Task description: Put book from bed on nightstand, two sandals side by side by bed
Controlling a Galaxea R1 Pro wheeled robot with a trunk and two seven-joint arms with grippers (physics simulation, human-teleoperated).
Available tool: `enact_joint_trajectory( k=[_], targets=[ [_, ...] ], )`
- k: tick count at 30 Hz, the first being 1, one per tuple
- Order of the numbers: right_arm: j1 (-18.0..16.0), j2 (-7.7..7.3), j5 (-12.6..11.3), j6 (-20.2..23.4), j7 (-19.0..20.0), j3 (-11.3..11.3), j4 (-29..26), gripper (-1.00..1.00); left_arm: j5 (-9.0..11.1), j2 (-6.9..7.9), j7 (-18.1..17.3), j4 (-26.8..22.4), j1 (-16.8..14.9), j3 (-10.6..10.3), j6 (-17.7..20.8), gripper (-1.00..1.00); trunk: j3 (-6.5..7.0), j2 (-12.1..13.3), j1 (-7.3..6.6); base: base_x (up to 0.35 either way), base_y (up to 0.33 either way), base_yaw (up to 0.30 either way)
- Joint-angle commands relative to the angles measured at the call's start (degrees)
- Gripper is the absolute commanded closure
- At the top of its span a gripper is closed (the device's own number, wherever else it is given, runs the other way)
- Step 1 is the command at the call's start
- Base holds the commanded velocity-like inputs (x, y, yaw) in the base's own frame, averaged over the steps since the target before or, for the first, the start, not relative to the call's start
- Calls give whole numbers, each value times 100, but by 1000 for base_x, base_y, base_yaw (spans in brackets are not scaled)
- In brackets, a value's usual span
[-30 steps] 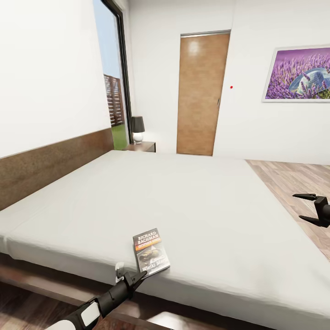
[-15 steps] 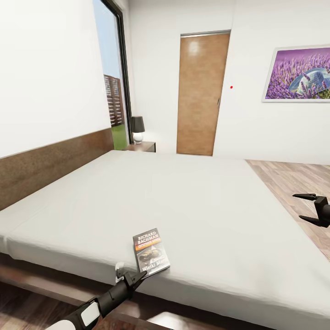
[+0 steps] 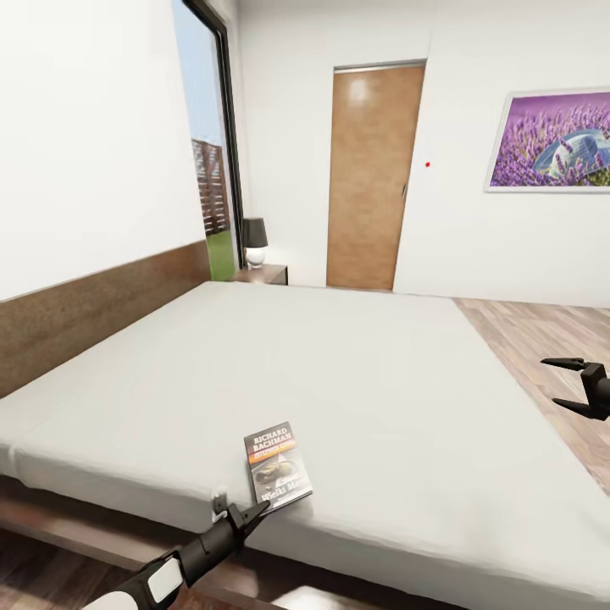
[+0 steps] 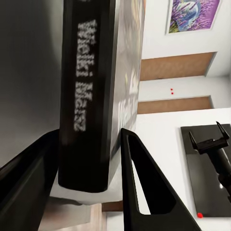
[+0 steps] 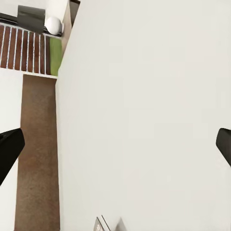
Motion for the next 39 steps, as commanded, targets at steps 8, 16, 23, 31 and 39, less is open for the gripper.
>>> enact_joint_trajectory(
  k=[8,16,23,31,39],
  targets=[
    [-7,-1,37,1,59,45,6,-100,56,26,-13,-3,-2,-32,62,100,138,320,-177,0,0,0],
    [-7,7,37,1,59,50,6,-100,56,105,-26,-3,-2,-30,66,100,282,641,-353,0,0,0],
    [-7,17,39,-8,59,46,9,-100,54,162,-29,-4,-2,-30,63,100,407,921,-507,0,0,0],
    [-7,121,64,-21,53,22,31,-100,48,229,-30,-18,-2,-34,89,100,551,1242,-682,0,0,0],
    [-7,228,92,-35,57,23,45,-100,47,374,-48,-27,-2,-35,134,100,695,1563,-858,0,0,0]
  ],
)
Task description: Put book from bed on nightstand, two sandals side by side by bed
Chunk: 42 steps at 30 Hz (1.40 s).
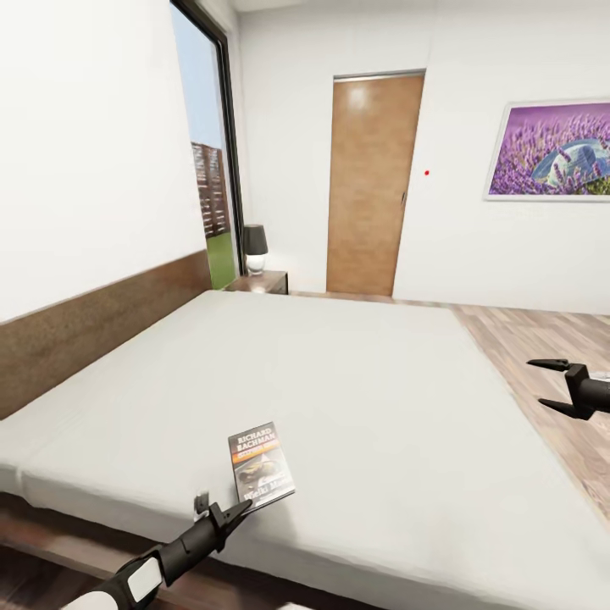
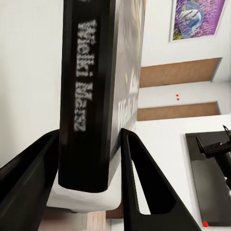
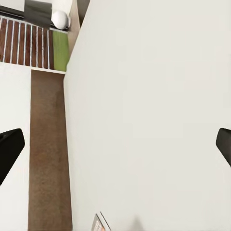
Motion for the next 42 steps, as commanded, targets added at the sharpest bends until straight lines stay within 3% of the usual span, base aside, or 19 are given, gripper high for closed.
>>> enact_joint_trajectory(
  k=[1,14,42],
  targets=[
    [-7,11,40,0,60,31,9,-100,56,17,-13,0,-2,-45,58,100,-6,-1,-1,0,0,0],
    [-7,158,28,-23,52,32,20,-100,56,96,-40,-1,-2,-47,64,100,-6,-1,-1,0,0,0],
    [-7,193,21,-14,70,44,20,-100,62,266,-58,-2,-2,-53,57,100,-6,-1,-1,0,0,0]
  ],
)
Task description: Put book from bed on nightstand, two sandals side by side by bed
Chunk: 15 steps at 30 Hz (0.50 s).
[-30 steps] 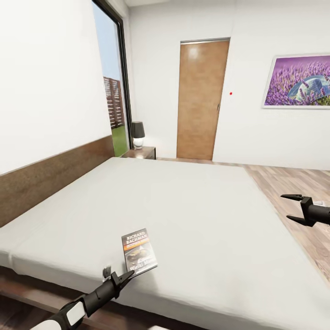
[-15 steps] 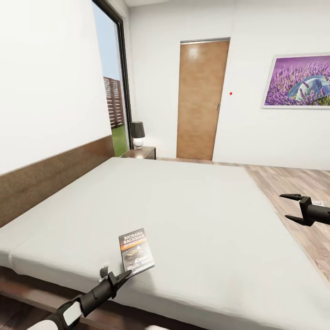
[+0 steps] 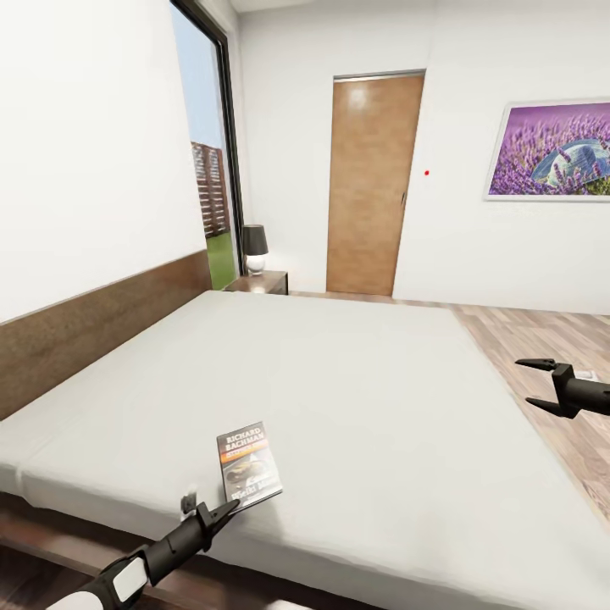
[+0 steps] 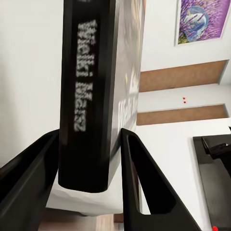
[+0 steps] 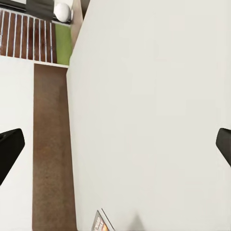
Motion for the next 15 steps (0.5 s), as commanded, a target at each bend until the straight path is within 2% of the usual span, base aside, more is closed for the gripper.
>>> enact_joint_trajectory(
  k=[1,10,15],
  targets=[
    [-7,2,39,2,59,31,7,-100,60,11,-10,1,-3,-38,60,100,-6,-3,-1,0,0,0],
    [-7,151,95,-2,52,21,142,-100,62,15,-4,1,-3,-39,57,100,-6,-3,-1,0,0,7],
    [-7,205,99,-12,40,32,261,-100,62,27,-9,1,-3,-39,63,100,-6,-3,-1,0,0,113]
  ],
)
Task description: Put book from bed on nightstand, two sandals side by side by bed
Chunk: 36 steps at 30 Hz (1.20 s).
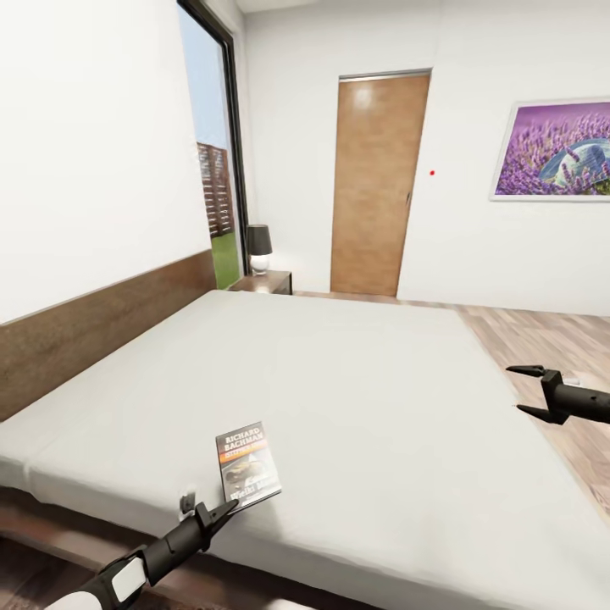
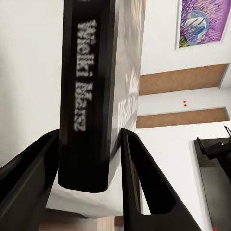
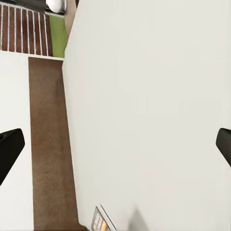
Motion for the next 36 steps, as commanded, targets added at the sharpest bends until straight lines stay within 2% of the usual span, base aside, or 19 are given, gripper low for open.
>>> enact_joint_trajectory(
  k=[1,28,36],
  targets=[
    [-6,0,29,3,58,31,13,-100,60,4,-8,1,-3,-31,56,100,-6,-3,-1,0,0,161],
    [-6,51,30,0,38,28,56,-100,76,16,-19,1,-3,-14,46,100,-6,-3,-1,0,0,194],
    [-6,52,23,0,35,28,56,-100,78,17,-19,1,-3,-7,35,100,-6,-3,-1,-50,42,68]
  ],
)
